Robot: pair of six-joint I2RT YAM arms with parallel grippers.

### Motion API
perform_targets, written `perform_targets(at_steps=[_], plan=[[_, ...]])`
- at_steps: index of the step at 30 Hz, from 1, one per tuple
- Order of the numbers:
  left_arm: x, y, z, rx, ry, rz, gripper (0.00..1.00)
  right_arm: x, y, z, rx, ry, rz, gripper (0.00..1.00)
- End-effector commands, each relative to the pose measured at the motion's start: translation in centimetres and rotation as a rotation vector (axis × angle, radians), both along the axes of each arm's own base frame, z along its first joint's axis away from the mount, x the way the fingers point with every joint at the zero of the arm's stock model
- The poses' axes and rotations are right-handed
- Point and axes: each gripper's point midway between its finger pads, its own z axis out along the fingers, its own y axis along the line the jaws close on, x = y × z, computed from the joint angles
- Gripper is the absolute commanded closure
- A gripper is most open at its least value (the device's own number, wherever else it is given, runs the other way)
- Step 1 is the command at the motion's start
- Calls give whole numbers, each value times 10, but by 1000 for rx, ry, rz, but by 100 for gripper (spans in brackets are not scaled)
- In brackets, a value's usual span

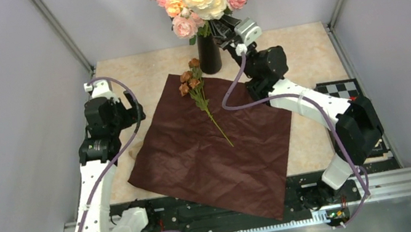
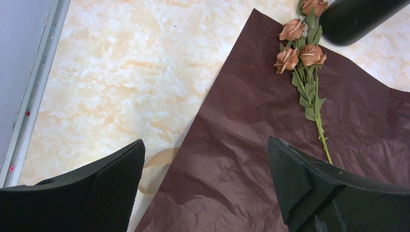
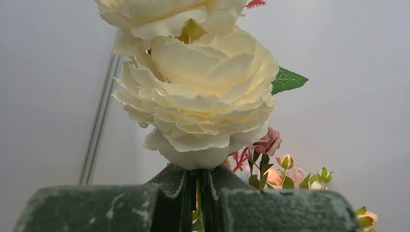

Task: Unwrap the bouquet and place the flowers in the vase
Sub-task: Insert the fake flower into the vase.

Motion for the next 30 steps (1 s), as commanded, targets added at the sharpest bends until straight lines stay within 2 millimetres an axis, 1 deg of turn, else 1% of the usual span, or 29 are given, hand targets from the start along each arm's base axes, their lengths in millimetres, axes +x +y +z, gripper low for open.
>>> perform_targets(at_steps=[1, 8, 18, 28, 30], plan=[[4, 1, 11, 5, -56, -12, 1, -24, -15, 41, 75, -150, -36, 100], [5, 0, 9, 0, -48, -19, 1, -22, -16, 35, 69, -159, -63, 100], [6, 0, 8, -2, -45, -20, 1, -7, -8, 21, 64, -134, -78, 100], [7, 0, 5, -3, -37, -21, 1, 13, 0, -5, 57, -94, -106, 100], [7, 0, 4, -2, -33, -21, 1, 20, -2, -11, 70, -74, -125, 100]])
